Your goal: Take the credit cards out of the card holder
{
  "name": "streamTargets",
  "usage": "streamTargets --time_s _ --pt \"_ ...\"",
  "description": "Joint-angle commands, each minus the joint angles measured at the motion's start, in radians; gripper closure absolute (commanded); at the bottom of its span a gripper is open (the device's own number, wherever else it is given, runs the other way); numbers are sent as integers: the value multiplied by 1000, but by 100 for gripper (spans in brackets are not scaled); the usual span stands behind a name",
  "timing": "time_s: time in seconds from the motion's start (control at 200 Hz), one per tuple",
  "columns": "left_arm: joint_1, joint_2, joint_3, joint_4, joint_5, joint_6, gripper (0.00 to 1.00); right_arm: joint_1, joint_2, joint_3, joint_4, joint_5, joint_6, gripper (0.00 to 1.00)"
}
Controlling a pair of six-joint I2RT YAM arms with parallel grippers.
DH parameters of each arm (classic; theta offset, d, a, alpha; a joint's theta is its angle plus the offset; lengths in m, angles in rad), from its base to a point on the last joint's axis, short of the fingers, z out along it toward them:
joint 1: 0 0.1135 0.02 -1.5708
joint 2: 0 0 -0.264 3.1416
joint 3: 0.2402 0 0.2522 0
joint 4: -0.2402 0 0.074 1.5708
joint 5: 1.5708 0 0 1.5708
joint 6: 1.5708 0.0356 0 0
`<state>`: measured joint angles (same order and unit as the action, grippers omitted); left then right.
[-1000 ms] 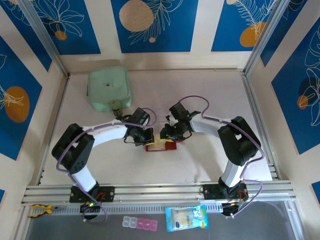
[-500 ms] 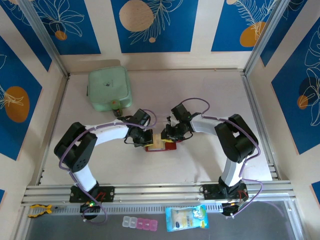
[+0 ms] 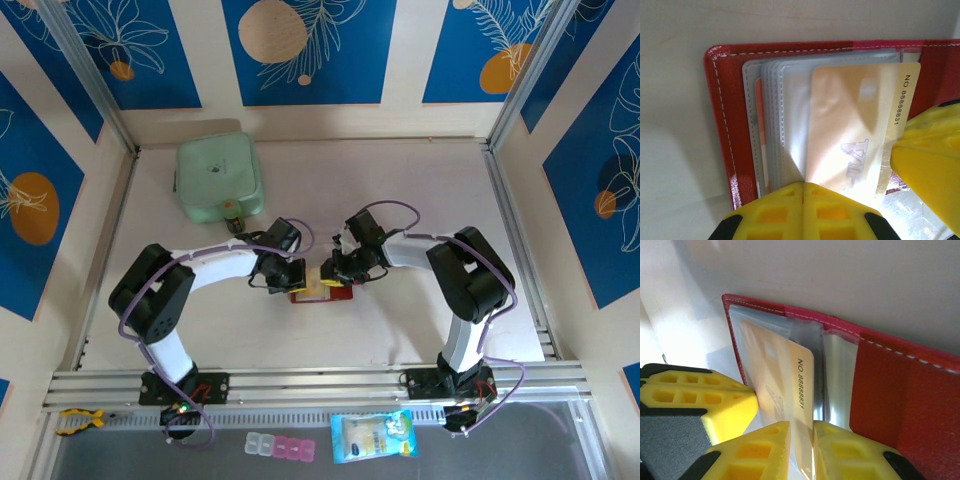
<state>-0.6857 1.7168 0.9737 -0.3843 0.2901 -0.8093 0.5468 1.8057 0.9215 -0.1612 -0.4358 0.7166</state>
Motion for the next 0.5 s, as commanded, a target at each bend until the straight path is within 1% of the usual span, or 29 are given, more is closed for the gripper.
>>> streamTargets --time_s 0.0,0.34,0.495 --pt "-6 24 10 -44 -24 11 100 -5 8 -16 35 -60 15 82" --pt "-6 23 11 -44 -25 9 100 -4 20 -24 53 -78 12 84" --pt "-6 22 9 -44 -27 9 100 -4 14 -36 57 -65 8 87"
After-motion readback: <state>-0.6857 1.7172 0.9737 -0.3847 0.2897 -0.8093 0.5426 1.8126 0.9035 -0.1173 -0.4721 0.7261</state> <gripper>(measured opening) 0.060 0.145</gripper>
